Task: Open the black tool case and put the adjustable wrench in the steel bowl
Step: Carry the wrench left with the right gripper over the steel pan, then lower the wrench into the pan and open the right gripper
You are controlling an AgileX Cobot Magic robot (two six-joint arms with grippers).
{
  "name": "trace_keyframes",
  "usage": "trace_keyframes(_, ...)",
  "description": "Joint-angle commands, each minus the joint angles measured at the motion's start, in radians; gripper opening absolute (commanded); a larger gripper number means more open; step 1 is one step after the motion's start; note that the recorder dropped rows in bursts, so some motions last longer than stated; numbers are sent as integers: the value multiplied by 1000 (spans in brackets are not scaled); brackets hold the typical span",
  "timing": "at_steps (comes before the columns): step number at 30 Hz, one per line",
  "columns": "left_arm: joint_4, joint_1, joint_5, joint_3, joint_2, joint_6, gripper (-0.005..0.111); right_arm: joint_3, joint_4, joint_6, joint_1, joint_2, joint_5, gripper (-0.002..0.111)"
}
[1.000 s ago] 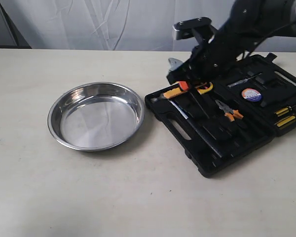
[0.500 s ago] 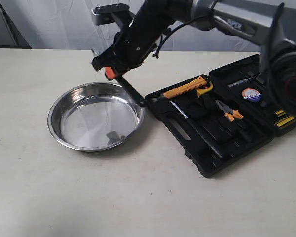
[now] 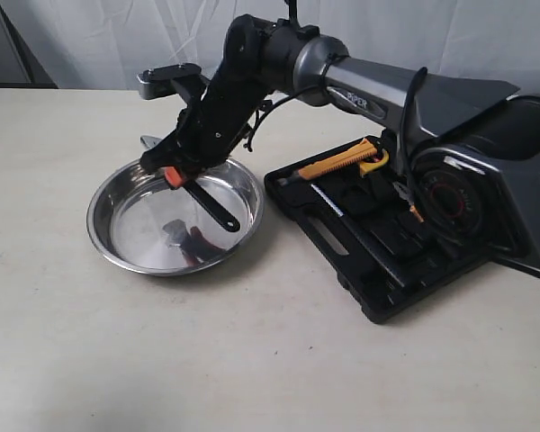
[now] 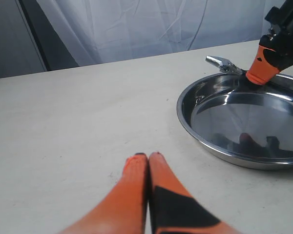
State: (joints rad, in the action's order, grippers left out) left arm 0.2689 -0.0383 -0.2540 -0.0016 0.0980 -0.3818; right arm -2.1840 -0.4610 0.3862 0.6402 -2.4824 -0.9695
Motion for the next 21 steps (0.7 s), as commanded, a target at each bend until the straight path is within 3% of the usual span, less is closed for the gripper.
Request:
trace_keyframes(1,0,-6,14,2,-5,6,0,-14,-8,7,7,-15,68,-1)
trace_keyframes(13,0,-6,14,2,-5,6,0,-14,41,5,14,-43,61,0)
trace_keyframes(21,0,-6,14,2,-5,6,0,-14,45,7,14,-45,67,43)
